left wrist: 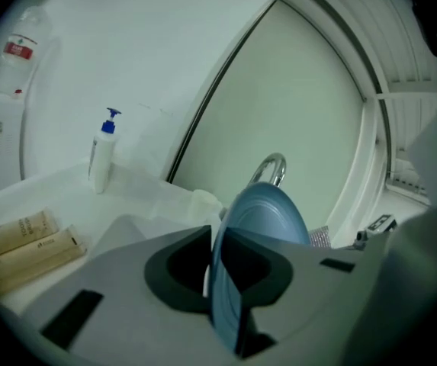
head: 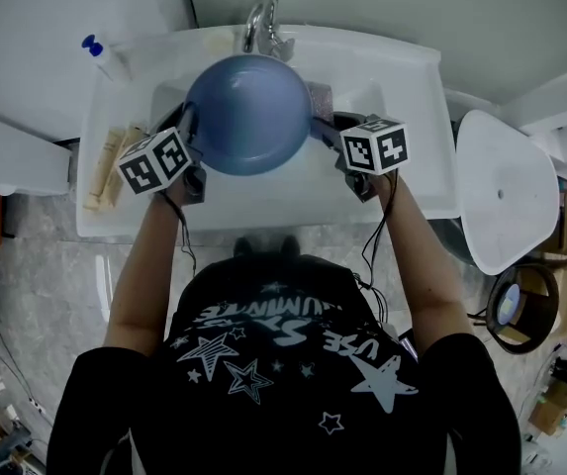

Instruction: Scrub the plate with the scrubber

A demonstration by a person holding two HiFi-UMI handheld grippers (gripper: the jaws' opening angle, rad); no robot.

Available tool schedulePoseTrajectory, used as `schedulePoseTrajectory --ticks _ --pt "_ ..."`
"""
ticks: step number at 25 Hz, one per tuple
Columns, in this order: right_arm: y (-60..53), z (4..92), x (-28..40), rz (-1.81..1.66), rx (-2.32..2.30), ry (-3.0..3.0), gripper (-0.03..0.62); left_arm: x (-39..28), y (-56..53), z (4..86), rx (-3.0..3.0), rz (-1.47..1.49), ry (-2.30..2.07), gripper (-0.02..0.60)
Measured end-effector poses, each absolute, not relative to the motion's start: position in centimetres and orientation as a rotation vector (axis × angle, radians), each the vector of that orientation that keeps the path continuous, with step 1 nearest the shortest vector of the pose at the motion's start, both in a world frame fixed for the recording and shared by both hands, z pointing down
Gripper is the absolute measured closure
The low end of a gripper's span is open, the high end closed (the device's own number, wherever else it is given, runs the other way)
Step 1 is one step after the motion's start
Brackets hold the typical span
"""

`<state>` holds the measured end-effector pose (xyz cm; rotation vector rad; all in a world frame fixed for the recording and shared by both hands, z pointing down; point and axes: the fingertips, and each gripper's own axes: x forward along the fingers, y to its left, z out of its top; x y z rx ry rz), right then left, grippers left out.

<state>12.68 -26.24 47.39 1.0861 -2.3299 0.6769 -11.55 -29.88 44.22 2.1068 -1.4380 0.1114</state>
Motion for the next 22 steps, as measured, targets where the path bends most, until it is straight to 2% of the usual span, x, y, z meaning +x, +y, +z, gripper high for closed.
schedulePoseTrajectory --ticks 10,16,22 --pt "-23.3 49.4 12.4 0.992 1.161 -2.317 0.511 -12.0 -29.0 45.3 2.002 0.008 -1.477 0.546" --pt "-19.5 50.6 8.6 1.116 0.981 -2.416 0.511 -12.2 -28.2 46.5 1.84 -0.191 -1.431 0.555" --pt "-18.2 51.0 6.3 1.222 0.929 -2.432 0.512 -12.0 -26.9 47.6 1.723 -0.237 -1.449 0.555"
